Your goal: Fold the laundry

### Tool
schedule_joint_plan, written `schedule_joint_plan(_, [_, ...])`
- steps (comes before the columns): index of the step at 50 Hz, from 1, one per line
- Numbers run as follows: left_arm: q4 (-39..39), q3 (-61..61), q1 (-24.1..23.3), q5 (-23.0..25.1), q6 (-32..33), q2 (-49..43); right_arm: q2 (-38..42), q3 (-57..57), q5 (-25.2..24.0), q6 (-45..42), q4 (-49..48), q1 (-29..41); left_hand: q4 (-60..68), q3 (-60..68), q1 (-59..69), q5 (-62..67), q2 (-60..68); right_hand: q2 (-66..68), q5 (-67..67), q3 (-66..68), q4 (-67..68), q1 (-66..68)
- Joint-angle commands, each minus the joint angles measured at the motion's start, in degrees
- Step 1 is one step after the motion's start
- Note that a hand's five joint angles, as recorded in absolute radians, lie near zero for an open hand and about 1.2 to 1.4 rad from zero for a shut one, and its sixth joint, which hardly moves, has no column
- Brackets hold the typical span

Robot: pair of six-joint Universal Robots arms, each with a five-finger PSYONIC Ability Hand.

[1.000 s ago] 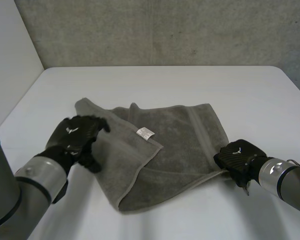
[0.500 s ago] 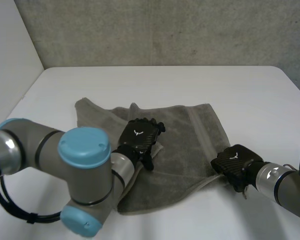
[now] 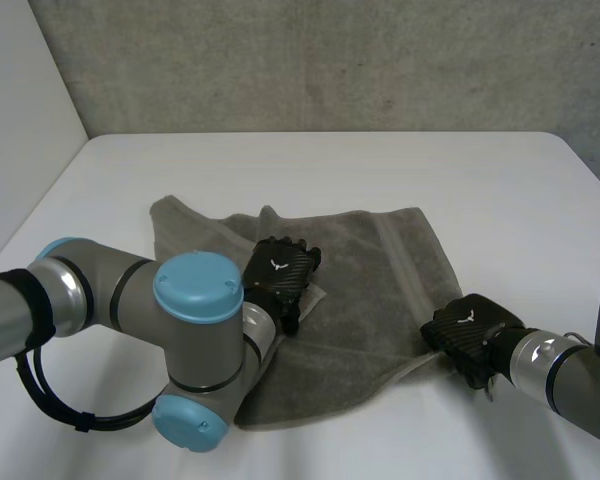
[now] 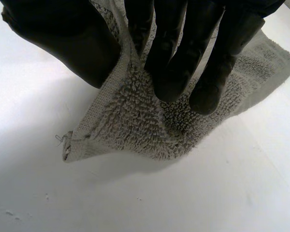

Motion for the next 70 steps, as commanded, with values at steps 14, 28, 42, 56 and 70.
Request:
schedule_joint_plan(14, [0.1, -0.1, 1.9, -9.2, 7.4, -0.6, 0.0, 0.0, 0.1, 0.0, 0.0, 0.0, 5.6, 5.6, 5.4, 5.7, 5.6, 3.3, 1.4, 3.1, 3.1, 3.6])
schedule_joint_plan(28, [0.1, -9.7, 11.4, -11.9, 10.0, 8.0, -0.1, -0.4, 0.3, -0.1, 0.1, -0.1, 5.1, 5.1, 4.9, 5.2, 5.1, 3.3, 1.4, 3.1, 3.1, 3.6])
schedule_joint_plan(42, [0.2, -24.4, 25.0, -11.5, 9.6, 22.6, -0.2, -0.2, 0.3, 0.0, 0.1, 0.0, 0.7, 0.7, 0.5, 0.9, 0.7, 3.3, 1.4, 3.1, 3.1, 3.6])
schedule_joint_plan(56, [0.2, -39.3, 33.2, -0.4, 5.9, 39.7, -0.3, 0.0, 0.3, 0.1, 0.0, 0.0, -10.2, -10.2, -10.5, -10.1, -10.2, 3.3, 1.4, 3.1, 3.1, 3.6])
schedule_joint_plan(70, [-0.7, -42.2, 33.1, 13.2, 2.1, 44.5, -0.6, 0.1, 0.4, 0.2, 0.0, 0.0, -8.0, -8.0, -8.3, -7.9, -8.1, 3.3, 1.4, 3.1, 3.1, 3.6])
